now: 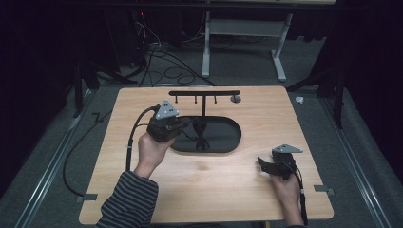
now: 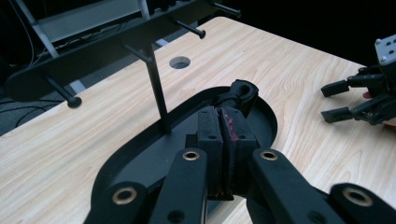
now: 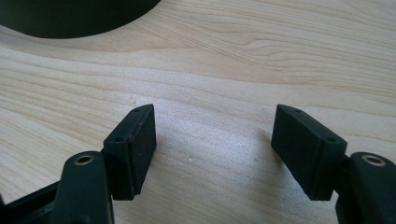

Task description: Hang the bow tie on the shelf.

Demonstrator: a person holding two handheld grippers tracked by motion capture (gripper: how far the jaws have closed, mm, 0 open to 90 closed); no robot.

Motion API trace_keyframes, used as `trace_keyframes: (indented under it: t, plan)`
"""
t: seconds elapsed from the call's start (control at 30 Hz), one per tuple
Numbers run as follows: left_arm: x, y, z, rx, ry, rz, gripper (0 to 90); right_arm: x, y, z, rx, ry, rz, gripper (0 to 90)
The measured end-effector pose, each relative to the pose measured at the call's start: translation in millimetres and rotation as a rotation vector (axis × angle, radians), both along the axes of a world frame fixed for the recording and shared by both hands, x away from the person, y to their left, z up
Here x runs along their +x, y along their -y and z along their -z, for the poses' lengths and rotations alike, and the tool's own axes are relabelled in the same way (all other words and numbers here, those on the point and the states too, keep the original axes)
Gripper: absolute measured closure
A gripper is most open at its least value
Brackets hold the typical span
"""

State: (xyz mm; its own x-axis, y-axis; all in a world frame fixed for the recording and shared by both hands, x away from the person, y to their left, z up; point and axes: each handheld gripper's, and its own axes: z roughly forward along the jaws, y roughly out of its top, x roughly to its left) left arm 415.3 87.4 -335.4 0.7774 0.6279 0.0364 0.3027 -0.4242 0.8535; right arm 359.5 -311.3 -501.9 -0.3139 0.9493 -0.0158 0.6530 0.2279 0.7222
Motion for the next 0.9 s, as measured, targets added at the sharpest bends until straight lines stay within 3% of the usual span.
trace_keyframes:
  t: [0.2,0.33,0.67,0.9]
  plan:
    - [7.4,2.9,-4.1,-0.005,0.002,0.000,87.3,0.0,0.0,0.0,0.001,-0.001,0.000,32.1]
    - [16.4,3.5,-3.3,-0.016,-0.017,-0.004,87.2,0.0,0.0,0.0,0.001,-0.001,0.000,32.1]
    - [29.5,14.3,-8.0,0.020,-0.002,-0.006,87.2,0.0,0.0,-0.1,0.002,-0.001,0.000,32.1]
    - [36.7,17.2,-9.8,0.018,-0.001,-0.017,87.2,0.0,0.0,0.0,0.001,-0.001,0.000,32.1]
